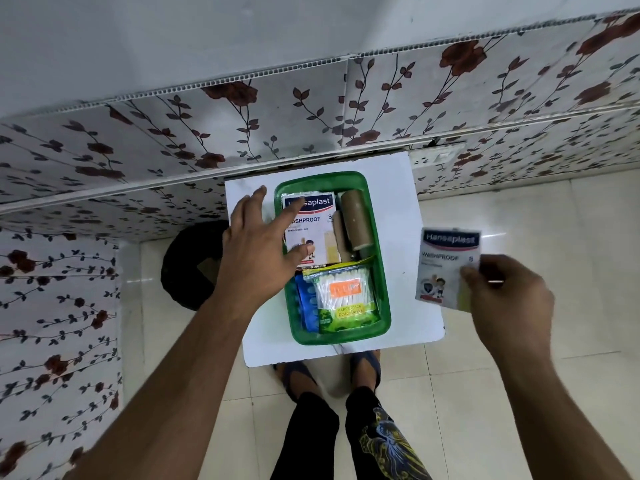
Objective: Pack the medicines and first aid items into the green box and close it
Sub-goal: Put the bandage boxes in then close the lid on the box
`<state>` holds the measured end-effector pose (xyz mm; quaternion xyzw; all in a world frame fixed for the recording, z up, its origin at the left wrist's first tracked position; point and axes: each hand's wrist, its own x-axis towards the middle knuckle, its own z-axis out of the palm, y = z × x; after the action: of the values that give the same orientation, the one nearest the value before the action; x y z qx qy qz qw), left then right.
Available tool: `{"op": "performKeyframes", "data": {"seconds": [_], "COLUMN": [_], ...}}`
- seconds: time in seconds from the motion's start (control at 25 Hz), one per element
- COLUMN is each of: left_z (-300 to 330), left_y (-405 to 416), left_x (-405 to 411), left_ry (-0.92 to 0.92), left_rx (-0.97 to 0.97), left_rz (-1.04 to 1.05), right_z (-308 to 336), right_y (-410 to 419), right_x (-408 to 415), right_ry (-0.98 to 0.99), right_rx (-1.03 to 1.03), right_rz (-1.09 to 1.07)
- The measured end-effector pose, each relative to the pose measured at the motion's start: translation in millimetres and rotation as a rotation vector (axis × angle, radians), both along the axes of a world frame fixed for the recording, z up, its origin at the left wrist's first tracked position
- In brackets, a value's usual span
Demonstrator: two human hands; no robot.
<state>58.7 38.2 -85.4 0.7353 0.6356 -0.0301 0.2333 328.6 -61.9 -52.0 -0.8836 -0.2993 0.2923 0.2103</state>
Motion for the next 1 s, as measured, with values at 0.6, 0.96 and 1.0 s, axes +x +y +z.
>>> {"op": "performKeyframes", "data": {"seconds": [0.6,0.96,1.0], "left_z": [-8,-27,-31], "left_y": [-21,-33,-35], "left_x": [-27,-40,-40], "left_ry": [-0.454,-0.55,-0.522], "left_rx": [0.063,-0.12,-0.184], "left_rz": [0.405,0.631,0.632], "right_z": [-8,4,1], "right_y": [37,31,29], "right_x": [-116,-68,-61], "right_ry": [0.094,-0.051,-0.07], "right_rx": [-0.166,0.123,0.066], "right_rz": [0.616,0.36,0.377]}}
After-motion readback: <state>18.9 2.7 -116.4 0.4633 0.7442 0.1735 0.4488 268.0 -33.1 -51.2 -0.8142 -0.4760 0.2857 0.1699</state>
